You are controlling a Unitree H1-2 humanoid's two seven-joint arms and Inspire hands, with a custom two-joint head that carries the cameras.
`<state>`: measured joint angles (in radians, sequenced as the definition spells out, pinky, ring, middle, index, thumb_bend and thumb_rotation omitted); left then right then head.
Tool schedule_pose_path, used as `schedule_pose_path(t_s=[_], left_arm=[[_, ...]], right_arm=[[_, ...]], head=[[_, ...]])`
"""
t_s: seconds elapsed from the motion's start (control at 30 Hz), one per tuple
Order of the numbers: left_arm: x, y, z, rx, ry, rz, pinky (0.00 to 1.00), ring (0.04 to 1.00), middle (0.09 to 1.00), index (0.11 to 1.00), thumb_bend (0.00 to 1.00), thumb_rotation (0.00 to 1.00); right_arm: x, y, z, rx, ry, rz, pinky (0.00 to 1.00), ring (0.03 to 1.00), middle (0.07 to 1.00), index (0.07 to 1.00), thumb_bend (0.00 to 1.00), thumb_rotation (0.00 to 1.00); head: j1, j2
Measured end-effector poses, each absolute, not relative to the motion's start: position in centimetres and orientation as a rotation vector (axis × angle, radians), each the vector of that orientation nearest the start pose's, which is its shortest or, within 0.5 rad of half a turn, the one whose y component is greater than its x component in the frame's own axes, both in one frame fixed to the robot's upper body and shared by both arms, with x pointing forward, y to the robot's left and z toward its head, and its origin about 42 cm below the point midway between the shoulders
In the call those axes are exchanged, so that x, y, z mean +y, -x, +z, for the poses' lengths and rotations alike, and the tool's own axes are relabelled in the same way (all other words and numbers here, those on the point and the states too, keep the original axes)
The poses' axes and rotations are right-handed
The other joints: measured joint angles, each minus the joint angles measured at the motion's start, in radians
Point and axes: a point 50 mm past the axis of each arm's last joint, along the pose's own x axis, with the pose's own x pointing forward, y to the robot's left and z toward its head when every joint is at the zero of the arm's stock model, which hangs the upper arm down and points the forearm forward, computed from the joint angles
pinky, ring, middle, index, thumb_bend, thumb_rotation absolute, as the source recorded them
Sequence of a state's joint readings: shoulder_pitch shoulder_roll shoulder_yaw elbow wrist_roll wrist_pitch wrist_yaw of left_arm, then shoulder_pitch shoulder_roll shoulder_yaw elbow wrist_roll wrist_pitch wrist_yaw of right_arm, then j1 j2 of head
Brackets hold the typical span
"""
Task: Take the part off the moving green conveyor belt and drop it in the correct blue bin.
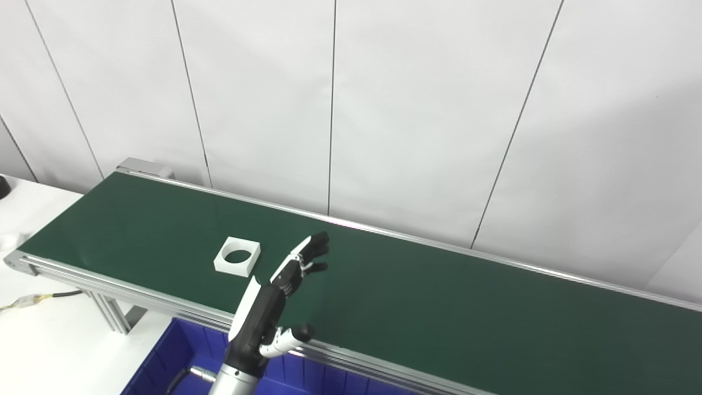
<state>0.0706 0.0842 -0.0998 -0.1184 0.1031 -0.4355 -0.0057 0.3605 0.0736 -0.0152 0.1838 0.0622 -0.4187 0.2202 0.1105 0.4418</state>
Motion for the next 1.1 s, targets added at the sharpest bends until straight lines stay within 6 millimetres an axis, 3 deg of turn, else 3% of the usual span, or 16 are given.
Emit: schedule_pose_path(t_s=[0.1,0.2,0.3,0.63,1.1], left_arm=[[20.9,-25.3,13.7,-0.486,-0.202,-0.131,0.92,0.955,0.970,0.965,0.78,0.94],[21.1,-26.0,13.8,-0.489,-0.235,-0.144,0.96,0.985,0.997,0.995,0.68,0.94],[21.7,-27.0,14.1,-0.502,-0.285,-0.156,0.98,1.000,1.000,1.000,0.64,0.91],[23.3,-30.8,14.8,-0.451,-0.431,-0.176,0.99,1.000,1.000,1.000,0.68,0.82],[25.5,-36.7,15.0,-0.350,-0.589,-0.232,0.98,1.000,1.000,1.000,0.74,0.54]], right_arm=[[-19.6,-13.6,0.1,0.105,-0.101,0.059,1.00,1.000,1.000,1.000,0.58,0.90],[-19.4,-13.6,0.1,0.108,-0.098,0.057,1.00,1.000,1.000,1.000,0.60,0.87],[-19.2,-13.7,0.1,0.105,-0.103,0.063,1.00,1.000,1.000,1.000,0.67,0.83],[-18.9,-13.8,0.3,0.099,-0.094,0.069,1.00,1.000,1.000,1.000,0.68,0.79],[-18.4,-13.8,0.5,0.098,-0.043,0.061,1.00,1.000,1.000,1.000,0.70,0.81]], head=[[-0.018,0.005],[-0.054,0.015],[-0.078,0.025],[-0.126,0.057],[-0.169,0.101]])
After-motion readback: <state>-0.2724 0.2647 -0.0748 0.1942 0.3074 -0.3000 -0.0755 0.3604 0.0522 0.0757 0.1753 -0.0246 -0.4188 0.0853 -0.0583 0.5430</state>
